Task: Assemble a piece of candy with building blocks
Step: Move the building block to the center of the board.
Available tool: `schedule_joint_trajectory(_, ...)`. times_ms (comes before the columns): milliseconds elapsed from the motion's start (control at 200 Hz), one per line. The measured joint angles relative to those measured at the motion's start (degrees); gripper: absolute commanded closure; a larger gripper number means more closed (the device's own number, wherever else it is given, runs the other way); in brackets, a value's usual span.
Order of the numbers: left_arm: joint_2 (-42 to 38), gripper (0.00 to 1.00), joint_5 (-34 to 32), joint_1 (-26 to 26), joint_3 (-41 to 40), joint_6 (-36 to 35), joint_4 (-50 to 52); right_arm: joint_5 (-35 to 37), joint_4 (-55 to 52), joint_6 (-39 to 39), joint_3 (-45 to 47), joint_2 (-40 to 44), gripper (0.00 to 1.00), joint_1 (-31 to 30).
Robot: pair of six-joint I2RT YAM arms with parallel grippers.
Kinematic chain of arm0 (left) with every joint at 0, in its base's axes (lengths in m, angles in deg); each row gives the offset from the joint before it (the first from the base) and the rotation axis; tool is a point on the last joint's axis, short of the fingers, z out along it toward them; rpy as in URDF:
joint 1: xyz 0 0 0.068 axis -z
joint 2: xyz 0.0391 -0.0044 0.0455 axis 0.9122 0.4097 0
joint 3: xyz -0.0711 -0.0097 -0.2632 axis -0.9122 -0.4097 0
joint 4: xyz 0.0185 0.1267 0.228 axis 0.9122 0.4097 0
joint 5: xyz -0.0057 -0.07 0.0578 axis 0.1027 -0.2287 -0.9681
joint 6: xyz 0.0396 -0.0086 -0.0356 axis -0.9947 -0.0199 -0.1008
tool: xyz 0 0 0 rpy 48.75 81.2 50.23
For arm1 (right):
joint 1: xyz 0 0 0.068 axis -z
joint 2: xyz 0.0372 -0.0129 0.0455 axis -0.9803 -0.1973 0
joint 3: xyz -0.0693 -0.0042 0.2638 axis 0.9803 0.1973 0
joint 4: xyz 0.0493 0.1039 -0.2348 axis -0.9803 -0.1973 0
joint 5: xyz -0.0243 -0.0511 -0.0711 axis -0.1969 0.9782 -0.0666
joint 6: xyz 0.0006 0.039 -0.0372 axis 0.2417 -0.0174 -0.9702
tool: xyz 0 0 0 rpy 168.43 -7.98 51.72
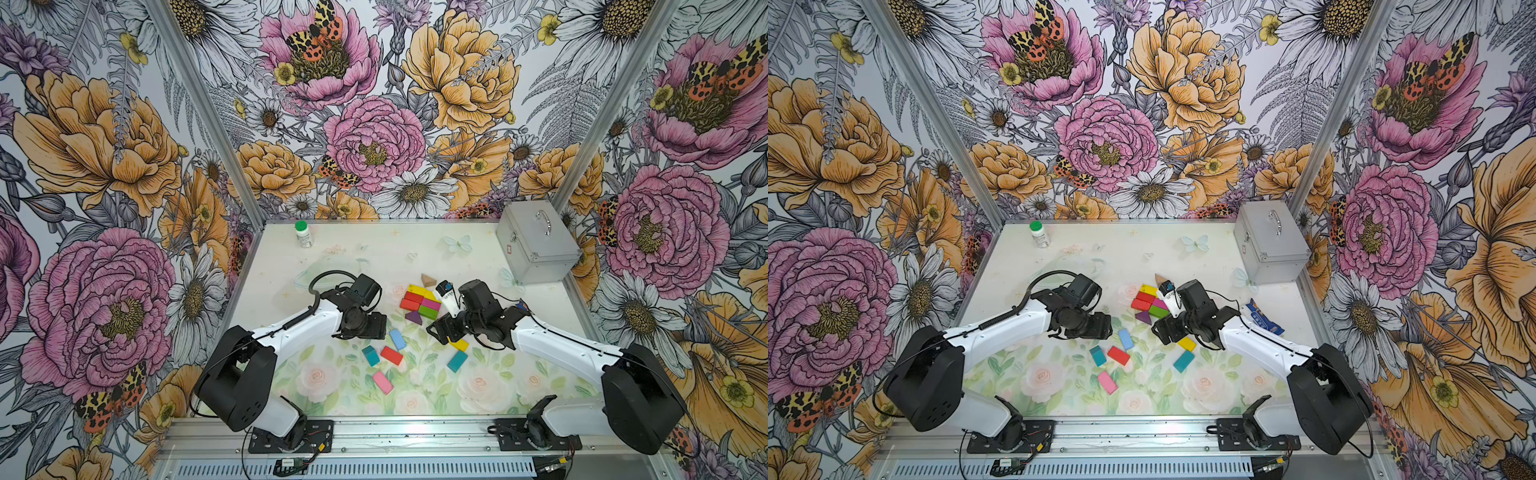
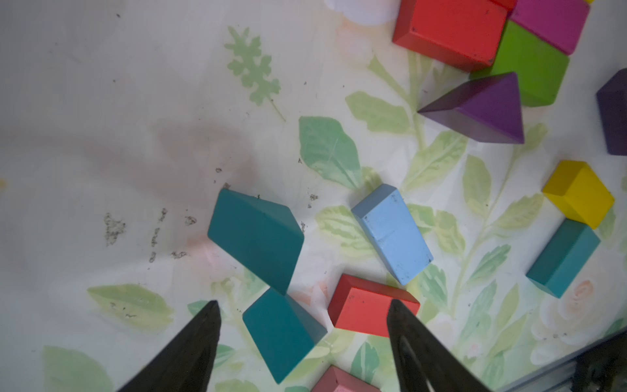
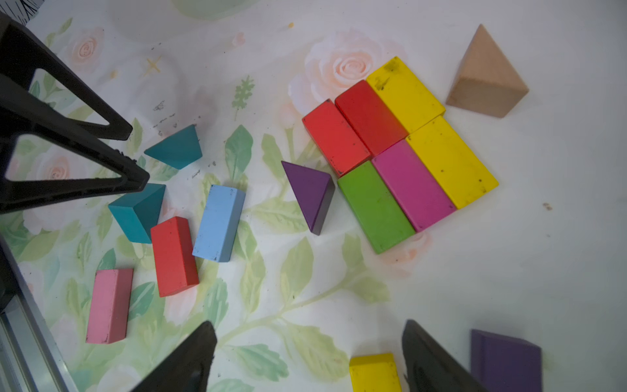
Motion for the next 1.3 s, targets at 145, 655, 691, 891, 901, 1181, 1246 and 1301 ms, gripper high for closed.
schedule_joint_trajectory(145,-0.1,0.23,-0.2,1.0,0.1,0.0,0.3,0.3,-0.2,2.6,2.5,2.4,0.14,-2.1)
schedule_joint_trajectory(655,12.9,0.04,-1.3,9.4,11.5,-12.4,4.7,-3.3,2.9,6.6,10.9,8.8,0.13,-3.4)
schedule_joint_trajectory(691,13.9,0.04,-1.4,9.5,12.3,-13.4,5.2,-3.8,2.9,7.0,11.9,9.6,0.12,-3.4)
schedule_joint_trajectory(891,18.5,0.05,-3.0,10.5,17.2,-18.5,7.8,-4.5,4.0,8.0,12.9,11.0,0.12,-3.4)
schedule_joint_trajectory(901,18.8,0.05,-3.1,10.6,17.4,-18.8,7.9,-4.6,4.0,8.0,12.9,10.9,0.12,-3.4)
schedule_joint_trajectory(1181,23.0,0.09,-6.9,10.9,18.1,-22.4,10.5,-5.0,4.9,7.5,11.7,8.7,0.12,-3.3)
schedule_joint_trajectory(1246,23.2,0.1,-7.2,10.9,18.4,-22.7,10.9,-5.2,5.0,7.3,11.5,8.7,0.12,-3.2)
schedule_joint_trajectory(1301,23.5,0.1,-7.5,10.9,18.8,-23.0,11.3,-5.4,5.2,7.1,11.3,8.8,0.12,-3.1)
